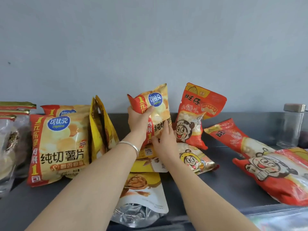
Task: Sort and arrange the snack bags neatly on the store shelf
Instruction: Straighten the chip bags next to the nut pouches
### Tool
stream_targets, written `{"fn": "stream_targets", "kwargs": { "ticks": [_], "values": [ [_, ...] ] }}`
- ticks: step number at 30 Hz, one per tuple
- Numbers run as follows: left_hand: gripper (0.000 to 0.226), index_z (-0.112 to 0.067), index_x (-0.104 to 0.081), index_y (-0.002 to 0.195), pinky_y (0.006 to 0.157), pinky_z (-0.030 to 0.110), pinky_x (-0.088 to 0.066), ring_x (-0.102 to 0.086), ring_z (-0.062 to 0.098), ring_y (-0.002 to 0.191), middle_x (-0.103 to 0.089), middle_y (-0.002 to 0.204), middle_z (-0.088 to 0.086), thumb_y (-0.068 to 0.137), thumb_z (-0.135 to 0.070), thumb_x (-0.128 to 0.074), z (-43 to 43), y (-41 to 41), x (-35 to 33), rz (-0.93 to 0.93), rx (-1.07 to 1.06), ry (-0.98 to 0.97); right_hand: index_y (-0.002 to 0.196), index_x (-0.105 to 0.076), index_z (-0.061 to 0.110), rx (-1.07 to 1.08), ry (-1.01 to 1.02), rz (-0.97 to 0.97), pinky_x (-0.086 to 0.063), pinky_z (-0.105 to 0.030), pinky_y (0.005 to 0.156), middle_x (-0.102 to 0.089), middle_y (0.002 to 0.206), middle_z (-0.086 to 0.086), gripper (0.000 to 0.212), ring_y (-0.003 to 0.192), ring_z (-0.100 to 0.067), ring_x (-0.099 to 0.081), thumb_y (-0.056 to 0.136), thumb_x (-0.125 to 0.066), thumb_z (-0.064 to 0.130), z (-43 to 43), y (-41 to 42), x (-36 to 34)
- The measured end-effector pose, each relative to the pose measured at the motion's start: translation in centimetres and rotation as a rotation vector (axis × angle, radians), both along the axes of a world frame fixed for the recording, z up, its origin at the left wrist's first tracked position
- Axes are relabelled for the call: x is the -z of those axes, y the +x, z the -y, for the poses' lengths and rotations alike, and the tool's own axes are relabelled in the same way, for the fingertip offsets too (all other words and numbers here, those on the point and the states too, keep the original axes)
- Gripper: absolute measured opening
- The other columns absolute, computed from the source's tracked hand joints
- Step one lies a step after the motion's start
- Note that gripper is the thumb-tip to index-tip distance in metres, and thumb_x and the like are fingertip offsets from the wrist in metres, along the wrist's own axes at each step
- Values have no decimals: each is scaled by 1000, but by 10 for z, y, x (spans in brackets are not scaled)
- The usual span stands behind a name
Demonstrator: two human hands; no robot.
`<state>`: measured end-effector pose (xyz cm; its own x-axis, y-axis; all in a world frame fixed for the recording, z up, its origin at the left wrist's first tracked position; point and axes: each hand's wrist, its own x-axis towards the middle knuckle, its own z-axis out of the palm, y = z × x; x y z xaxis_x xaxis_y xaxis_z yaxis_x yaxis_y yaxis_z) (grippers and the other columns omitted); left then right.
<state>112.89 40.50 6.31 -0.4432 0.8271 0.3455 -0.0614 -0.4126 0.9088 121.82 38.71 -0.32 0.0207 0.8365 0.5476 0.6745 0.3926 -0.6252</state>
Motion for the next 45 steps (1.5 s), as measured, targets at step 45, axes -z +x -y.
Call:
{"fn": "stream_targets", "kwargs": {
  "ticks": [45],
  "values": [
    [43, -25, -47, 135, 96, 51, -37, -44, 28, 126, -45, 139, 11, 96, -32, -33, 203, -237, 90, -1009, -764, 104, 130, -48, 25, -442, -342, -305, -51, -42, 95, -64, 114, 7, 67, 106, -15, -62, 82, -46, 73, 142, -190, 25]
  ]
}}
